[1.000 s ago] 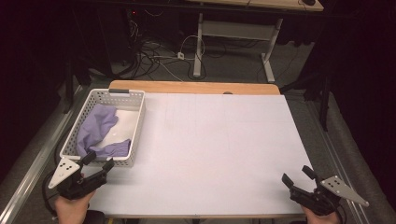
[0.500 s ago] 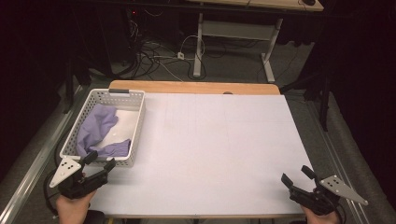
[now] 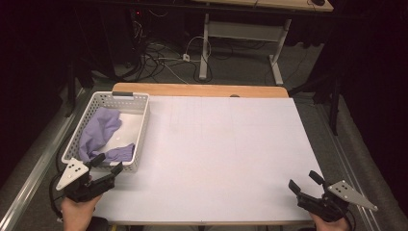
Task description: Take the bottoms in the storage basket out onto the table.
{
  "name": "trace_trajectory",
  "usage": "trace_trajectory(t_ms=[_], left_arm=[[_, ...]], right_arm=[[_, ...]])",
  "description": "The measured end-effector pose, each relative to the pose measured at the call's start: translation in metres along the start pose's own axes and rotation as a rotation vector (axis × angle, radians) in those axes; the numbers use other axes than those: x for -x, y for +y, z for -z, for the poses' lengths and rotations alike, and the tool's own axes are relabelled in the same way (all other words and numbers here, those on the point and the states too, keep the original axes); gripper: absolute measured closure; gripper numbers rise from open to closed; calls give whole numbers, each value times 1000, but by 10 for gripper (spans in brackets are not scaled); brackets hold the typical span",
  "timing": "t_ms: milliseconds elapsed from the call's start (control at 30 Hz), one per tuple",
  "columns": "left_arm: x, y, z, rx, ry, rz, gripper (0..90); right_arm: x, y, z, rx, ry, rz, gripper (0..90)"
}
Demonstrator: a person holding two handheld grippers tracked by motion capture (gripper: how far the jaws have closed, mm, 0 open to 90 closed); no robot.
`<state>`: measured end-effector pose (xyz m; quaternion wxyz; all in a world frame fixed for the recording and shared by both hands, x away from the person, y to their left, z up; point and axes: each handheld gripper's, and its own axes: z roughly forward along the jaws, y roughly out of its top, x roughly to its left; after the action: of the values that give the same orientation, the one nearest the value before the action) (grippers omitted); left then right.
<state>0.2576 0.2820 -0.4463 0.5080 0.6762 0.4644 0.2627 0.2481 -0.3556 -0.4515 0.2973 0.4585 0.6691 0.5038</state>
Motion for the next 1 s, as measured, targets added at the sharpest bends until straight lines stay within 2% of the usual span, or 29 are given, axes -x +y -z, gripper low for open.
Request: trace_trajectory(t_ms=[233, 433, 700, 1000], left_arm=[[6, 6, 0, 10, -16, -26, 262], [10, 13, 0, 31, -34, -15, 262], [11, 22, -1, 24, -47, -34, 262], [10, 30, -4, 31, -58, -24, 262]], right_arm=[[0, 0, -2, -15, 14, -2, 159], [-1, 0, -2, -15, 15, -4, 159], [0, 1, 0, 3, 10, -2, 158], [0, 1, -1, -12, 7, -12, 157]])
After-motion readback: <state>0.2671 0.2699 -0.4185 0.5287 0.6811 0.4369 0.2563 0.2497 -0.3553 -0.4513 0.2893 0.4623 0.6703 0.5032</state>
